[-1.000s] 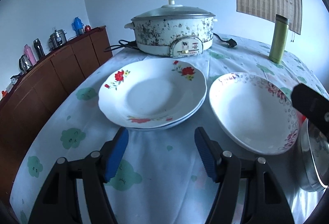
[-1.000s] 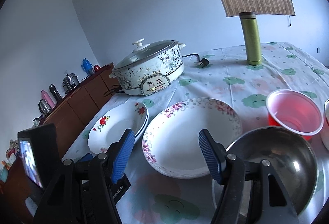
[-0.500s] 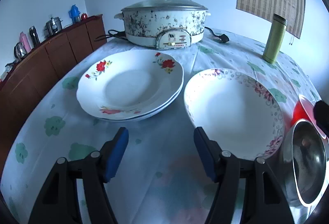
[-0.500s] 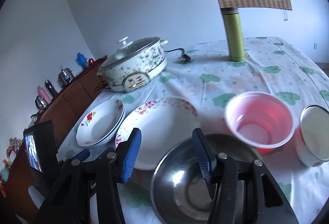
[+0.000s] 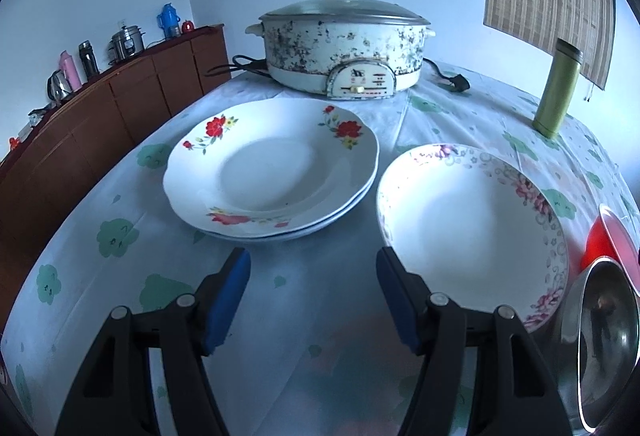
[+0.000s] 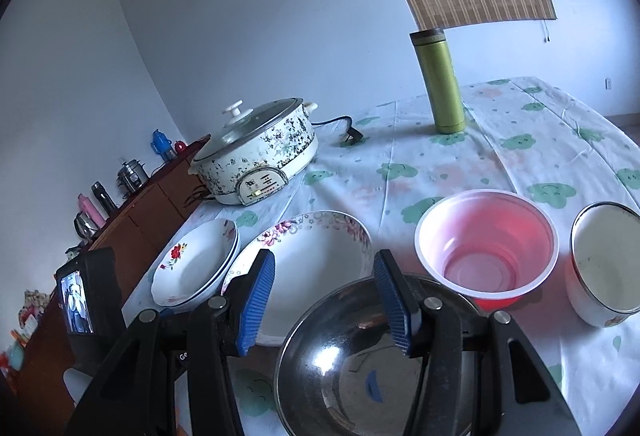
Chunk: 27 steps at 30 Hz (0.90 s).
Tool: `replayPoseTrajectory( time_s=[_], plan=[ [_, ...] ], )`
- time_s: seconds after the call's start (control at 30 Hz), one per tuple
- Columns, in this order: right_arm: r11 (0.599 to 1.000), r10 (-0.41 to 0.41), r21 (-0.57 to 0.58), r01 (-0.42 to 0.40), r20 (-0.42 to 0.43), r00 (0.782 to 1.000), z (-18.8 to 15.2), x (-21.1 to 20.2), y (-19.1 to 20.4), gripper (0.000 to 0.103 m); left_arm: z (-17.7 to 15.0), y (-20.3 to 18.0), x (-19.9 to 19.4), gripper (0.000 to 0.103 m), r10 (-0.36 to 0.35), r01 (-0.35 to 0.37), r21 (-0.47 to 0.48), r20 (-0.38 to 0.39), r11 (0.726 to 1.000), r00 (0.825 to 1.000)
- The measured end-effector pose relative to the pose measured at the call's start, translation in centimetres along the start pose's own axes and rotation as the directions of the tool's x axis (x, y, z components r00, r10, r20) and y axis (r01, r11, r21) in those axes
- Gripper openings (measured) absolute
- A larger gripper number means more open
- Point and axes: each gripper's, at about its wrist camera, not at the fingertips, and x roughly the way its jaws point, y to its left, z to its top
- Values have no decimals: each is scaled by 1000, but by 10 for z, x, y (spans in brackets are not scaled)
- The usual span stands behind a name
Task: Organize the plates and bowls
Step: 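Move the right gripper toward the pink-floral white bowl rim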
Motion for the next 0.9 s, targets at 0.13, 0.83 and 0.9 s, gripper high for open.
replayPoseTrajectory(
  time_s=[0.13,0.83,0.9],
  plan=[
    [1000,-15,-8,15,-5,1000,-3,5,-1,54,0,5,-2,65,-25,25,-16,3,1000,1000],
    [997,-56,-47,57,27,998,-1,-1,-2,54,3,7,-7,65,-107,107,-15,36,994,994],
    [997,-53,-48,54,30,998,1,-2,-4,54,3,7,-7,65,-113,113,-15,36,993,993]
  ],
)
